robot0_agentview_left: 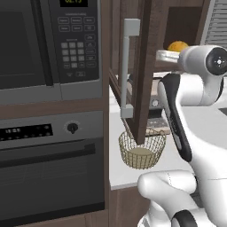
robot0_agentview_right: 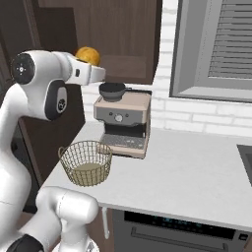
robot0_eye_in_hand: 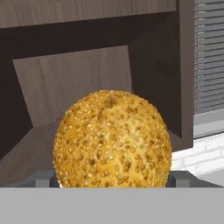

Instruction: Open the cabinet, pick up the bread from the cabinet and place it in the basket. Then move the basket to the dining counter.

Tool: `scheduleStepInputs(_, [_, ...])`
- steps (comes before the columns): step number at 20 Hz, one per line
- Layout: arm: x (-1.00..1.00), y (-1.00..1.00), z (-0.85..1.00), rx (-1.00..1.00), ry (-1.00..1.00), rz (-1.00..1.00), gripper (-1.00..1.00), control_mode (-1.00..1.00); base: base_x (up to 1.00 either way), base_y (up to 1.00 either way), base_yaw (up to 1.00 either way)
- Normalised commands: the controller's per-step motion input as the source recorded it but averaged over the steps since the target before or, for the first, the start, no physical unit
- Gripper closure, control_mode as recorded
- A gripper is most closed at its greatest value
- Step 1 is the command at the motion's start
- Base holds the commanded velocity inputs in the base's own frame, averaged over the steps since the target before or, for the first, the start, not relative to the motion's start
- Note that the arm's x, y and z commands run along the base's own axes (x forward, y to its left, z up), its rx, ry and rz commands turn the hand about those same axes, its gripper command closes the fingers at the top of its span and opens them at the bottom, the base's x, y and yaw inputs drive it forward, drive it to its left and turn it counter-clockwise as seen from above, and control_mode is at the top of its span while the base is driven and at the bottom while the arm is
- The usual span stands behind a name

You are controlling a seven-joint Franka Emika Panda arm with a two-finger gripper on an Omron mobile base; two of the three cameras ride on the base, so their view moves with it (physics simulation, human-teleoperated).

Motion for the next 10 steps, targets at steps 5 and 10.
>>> scheduleStepInputs(5, [-0.95,0.00,-0.12,0.01,0.31,0.00,1.00,-1.00,0.00,0.00,0.00])
scheduleStepInputs(10, [-0.73,0.01,-0.14,0.04,0.37,0.00,1.00,-1.00,0.00,0.00,0.00])
